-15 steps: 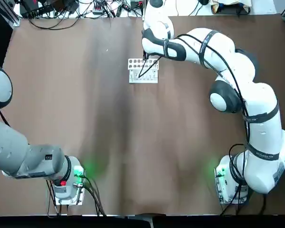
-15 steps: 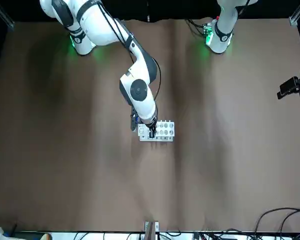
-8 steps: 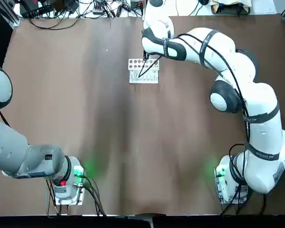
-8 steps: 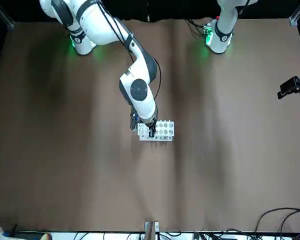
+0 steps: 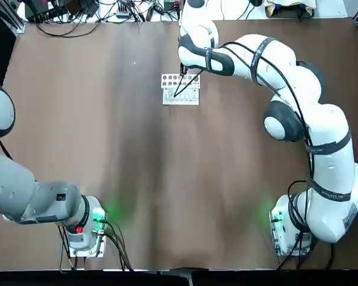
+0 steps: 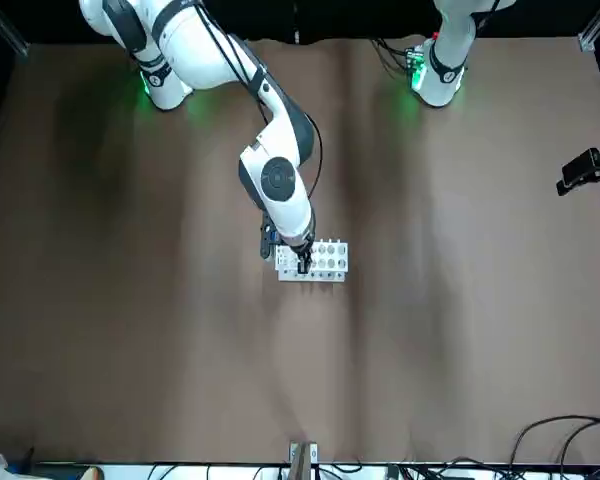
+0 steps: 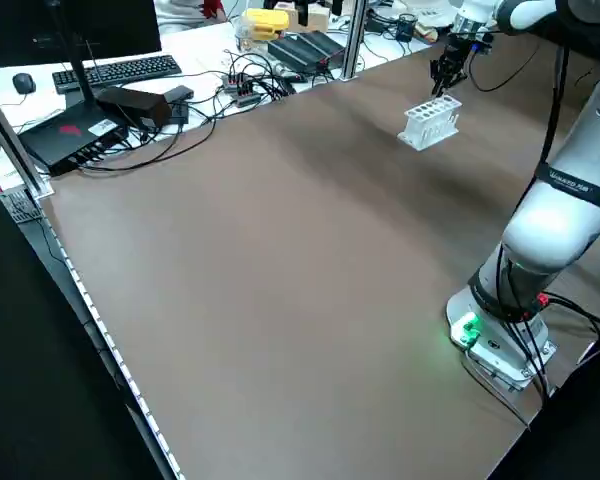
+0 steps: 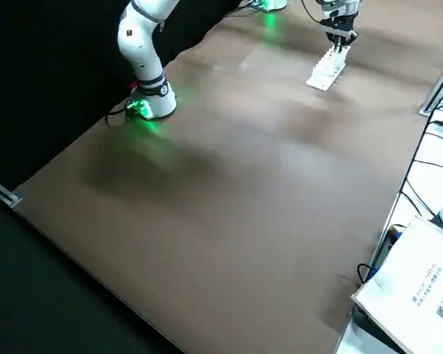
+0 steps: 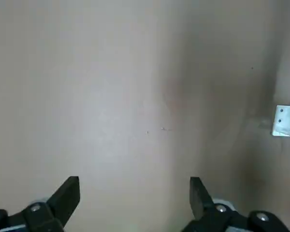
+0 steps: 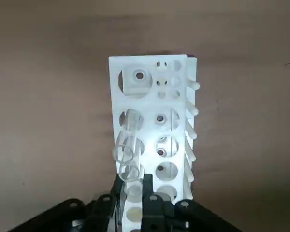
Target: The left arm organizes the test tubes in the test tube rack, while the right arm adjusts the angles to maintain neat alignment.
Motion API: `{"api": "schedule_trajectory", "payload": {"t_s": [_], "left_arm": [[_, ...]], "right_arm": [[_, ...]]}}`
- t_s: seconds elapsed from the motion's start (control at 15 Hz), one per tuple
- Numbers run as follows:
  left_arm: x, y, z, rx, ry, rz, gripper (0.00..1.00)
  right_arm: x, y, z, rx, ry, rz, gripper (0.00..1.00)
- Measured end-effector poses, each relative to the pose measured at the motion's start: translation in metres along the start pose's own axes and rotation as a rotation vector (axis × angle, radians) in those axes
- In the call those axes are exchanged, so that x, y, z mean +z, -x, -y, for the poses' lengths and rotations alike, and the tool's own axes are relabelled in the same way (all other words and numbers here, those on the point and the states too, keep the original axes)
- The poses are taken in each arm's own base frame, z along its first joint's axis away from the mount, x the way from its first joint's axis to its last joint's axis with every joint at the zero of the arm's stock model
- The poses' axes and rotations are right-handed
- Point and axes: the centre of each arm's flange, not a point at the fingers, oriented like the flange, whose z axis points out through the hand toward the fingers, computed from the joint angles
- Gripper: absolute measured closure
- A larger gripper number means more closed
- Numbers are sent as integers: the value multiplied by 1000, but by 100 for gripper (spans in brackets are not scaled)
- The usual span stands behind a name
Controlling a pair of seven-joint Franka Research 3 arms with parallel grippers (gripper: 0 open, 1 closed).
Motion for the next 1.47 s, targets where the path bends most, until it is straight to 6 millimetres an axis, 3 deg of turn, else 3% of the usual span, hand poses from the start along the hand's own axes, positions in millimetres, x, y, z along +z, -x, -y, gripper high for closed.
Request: {"api": "schedule_trajectory", "payload": {"t_s": [1.47], "left_arm": [[-9,5,-9,16,0,-16,0]], "right_arm": [[-11,3,-5,-1,-7,-35,82]]}}
